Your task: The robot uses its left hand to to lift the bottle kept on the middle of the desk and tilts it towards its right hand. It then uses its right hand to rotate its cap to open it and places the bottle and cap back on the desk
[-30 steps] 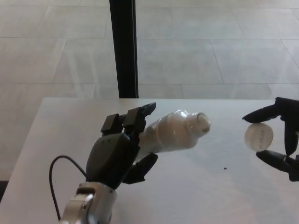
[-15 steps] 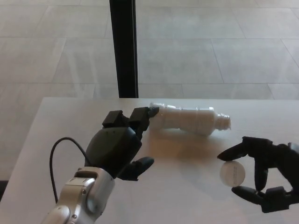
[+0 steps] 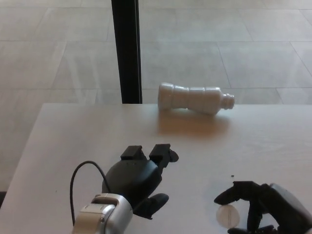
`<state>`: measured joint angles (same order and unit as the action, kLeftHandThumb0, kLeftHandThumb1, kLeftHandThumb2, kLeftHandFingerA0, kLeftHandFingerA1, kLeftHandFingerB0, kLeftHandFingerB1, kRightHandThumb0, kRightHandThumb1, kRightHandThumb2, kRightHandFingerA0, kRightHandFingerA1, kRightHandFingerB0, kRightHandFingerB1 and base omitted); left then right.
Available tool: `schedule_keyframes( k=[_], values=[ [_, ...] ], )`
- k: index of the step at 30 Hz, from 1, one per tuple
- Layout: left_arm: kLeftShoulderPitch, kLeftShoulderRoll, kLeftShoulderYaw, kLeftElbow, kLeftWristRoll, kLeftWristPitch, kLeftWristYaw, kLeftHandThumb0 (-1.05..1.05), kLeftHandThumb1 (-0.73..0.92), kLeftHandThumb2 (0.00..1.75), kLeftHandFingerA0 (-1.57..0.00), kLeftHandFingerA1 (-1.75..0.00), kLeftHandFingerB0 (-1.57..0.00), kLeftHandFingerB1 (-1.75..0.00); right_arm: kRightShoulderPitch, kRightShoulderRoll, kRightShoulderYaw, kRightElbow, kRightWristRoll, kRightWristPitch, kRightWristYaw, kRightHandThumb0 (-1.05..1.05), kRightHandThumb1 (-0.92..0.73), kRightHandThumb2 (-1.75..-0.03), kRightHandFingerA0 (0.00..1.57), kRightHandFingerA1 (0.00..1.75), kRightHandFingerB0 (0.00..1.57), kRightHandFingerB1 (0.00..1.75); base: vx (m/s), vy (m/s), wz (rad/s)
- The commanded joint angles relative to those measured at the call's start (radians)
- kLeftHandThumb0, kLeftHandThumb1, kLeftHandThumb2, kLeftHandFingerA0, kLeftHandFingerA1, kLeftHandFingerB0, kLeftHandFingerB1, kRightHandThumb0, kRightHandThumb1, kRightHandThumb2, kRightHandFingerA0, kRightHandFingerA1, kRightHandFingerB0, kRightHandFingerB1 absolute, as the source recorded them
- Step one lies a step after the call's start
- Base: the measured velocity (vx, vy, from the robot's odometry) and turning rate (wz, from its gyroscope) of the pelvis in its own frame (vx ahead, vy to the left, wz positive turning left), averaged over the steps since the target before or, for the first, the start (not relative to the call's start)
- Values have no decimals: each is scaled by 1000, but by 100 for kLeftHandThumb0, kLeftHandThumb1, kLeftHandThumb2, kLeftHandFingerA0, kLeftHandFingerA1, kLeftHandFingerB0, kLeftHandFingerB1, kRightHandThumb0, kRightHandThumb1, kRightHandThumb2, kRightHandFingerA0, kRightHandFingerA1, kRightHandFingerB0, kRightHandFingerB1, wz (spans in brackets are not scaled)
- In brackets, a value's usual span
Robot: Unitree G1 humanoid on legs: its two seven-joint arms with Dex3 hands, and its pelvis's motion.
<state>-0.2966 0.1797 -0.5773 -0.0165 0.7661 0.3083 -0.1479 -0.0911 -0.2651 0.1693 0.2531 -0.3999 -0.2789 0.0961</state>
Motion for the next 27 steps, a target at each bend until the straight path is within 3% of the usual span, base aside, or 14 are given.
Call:
schedule_keyframes(
  k=[1,3,4,5,6,7,10,11,15,17,18,23,24,27],
  values=[
    [99,-2,-51,-151,172,380,-285,-26,67,86,-75,-157,-65,-106,-70,61,133,455,-276,457,-288,-38,-69,-63,76,102,70,58,0,0,0],
    [100,-3,-49,-154,171,382,-286,-28,66,85,-75,-141,-66,-87,-87,65,135,472,-260,466,-286,-43,-71,-60,63,104,49,66,0,0,0],
    [106,0,-43,-155,164,381,-284,-27,65,85,-73,-157,-68,-108,-102,76,134,479,-248,485,-273,-56,-51,-89,35,74,13,51,0,0,0],
    [103,1,-43,-150,165,383,-287,-27,65,85,-73,-157,-68,-108,-104,80,137,479,-248,487,-273,-56,-51,-89,35,74,13,51,0,0,0],
    [101,1,-44,-148,169,384,-289,-26,66,85,-75,-160,-67,-104,-108,77,147,479,-257,494,-268,-37,-53,-107,5,56,0,52,0,0,0],
    [102,-1,-43,-146,168,386,-285,-25,64,90,-80,-165,-70,-113,-109,71,167,474,-277,503,-258,-63,-71,-62,0,50,1,30,0,0,0],
    [113,7,-31,-151,157,377,-280,-23,62,90,-85,-168,-71,-121,-99,68,182,451,-280,508,-248,-90,-56,-86,0,18,0,7,0,0,0],
    [119,9,-26,-153,151,371,-273,-25,65,89,-77,-157,-68,-102,-93,70,181,437,-273,508,-242,-97,-58,-84,0,16,0,3,0,0,6],
    [125,5,-18,-151,146,385,-273,-22,62,91,-79,-174,-66,-141,-70,63,182,398,-263,480,-250,-105,-62,-89,0,24,0,5,0,0,0],
    [127,4,-18,-150,150,386,-269,-23,62,91,-79,-169,-68,-127,-59,49,195,366,-278,470,-246,-105,-63,-94,0,29,0,7,0,0,0],
    [130,4,-16,-153,148,385,-267,-25,61,91,-96,-175,-70,-128,-57,45,198,359,-282,468,-246,-92,-62,-75,0,0,0,0,0,0,0],
    [138,14,-11,-156,149,362,-242,-24,62,92,-76,-138,-74,-88,-51,24,208,321,-294,456,-250,-97,-73,-63,0,0,0,0,0,0,0],
    [141,11,-10,-152,146,359,-236,-25,60,97,-77,-160,-73,-124,-44,19,203,317,-284,440,-251,-98,-66,-76,0,0,0,0,0,0,0],
    [151,1,3,-152,132,352,-213,-21,59,97,-80,-167,-72,-127,-30,4,186,295,-258,409,-251,-97,-65,-77,0,0,0,0,0,0,0]
  ],
)
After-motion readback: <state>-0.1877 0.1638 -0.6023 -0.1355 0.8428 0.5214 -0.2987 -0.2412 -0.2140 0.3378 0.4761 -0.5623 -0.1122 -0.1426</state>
